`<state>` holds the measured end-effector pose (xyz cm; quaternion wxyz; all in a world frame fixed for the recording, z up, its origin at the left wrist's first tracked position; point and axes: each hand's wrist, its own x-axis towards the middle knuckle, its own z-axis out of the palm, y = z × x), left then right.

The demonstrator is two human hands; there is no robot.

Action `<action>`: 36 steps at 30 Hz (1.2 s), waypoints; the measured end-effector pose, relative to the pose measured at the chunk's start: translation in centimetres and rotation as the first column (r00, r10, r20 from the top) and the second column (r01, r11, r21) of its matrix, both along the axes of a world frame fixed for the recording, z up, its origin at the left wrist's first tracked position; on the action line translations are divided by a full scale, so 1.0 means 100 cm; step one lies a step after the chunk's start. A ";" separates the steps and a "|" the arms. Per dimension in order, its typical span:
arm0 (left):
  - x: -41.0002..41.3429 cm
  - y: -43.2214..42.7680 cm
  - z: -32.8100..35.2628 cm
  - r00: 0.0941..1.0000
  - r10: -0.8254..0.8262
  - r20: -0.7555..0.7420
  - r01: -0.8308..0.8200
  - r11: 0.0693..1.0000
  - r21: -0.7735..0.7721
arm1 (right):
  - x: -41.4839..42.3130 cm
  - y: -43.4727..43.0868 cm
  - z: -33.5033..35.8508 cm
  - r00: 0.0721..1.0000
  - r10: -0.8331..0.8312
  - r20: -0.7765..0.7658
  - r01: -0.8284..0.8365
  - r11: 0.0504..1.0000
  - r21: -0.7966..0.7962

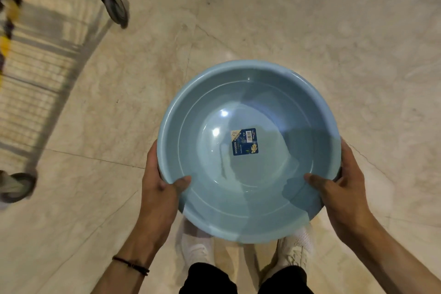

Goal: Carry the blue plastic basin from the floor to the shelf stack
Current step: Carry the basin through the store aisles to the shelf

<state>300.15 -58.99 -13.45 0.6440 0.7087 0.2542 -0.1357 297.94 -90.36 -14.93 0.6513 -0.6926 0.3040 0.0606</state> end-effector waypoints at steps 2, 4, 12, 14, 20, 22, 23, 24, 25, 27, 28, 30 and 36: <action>0.008 0.004 0.041 1.000 0.015 0.014 -0.015 1.000 -0.010 | 0.013 0.000 0.040 0.999 0.030 0.042 -0.030 1.000 -0.006; 0.016 0.006 0.085 0.998 0.046 0.036 -0.045 0.999 -0.021 | 0.025 -0.001 0.085 0.995 0.059 0.078 -0.058 0.998 -0.010; 0.055 0.012 0.281 0.984 0.079 0.158 -0.076 0.997 -0.023 | 0.061 0.004 0.283 0.988 0.055 0.148 -0.048 0.998 -0.047; 0.066 0.016 0.331 0.976 0.103 0.189 -0.095 0.994 -0.053 | 0.068 0.007 0.334 0.983 0.049 0.180 -0.042 0.998 -0.043; 0.076 0.019 0.476 0.958 0.172 0.231 -0.142 0.980 -0.141 | 0.084 0.019 0.489 0.978 0.068 0.199 -0.054 0.996 -0.076; 0.070 0.020 0.521 0.953 0.193 0.235 -0.159 0.975 -0.156 | 0.082 0.022 0.538 0.975 0.080 0.207 -0.064 0.995 -0.080; 0.066 0.021 0.543 0.948 0.209 0.238 -0.170 0.970 -0.176 | 0.081 0.025 0.563 0.973 0.079 0.216 -0.062 0.995 -0.082; 0.064 0.022 0.567 0.942 0.229 0.246 -0.181 0.963 -0.202 | 0.080 0.030 0.588 0.970 0.069 0.233 -0.050 0.995 -0.083; 0.061 0.025 0.591 0.936 0.239 0.259 -0.185 0.959 -0.216 | 0.077 0.035 0.611 0.967 0.059 0.249 -0.038 0.995 -0.090; 0.055 0.030 0.634 0.931 0.228 0.285 -0.174 0.964 -0.202 | 0.071 0.042 0.652 0.960 0.053 0.274 -0.027 0.995 -0.099; 0.050 0.033 0.654 0.930 0.222 0.295 -0.169 0.966 -0.194 | 0.069 0.046 0.673 0.959 0.049 0.278 -0.025 0.996 -0.088; 0.040 0.038 0.694 0.916 0.237 0.323 -0.175 0.962 -0.209 | 0.067 0.053 0.714 0.956 0.036 0.290 -0.022 0.998 -0.051; 0.008 0.050 0.781 0.871 0.287 0.399 -0.224 0.954 -0.197 | 0.061 0.067 0.792 0.945 0.058 0.323 -0.046 0.998 -0.044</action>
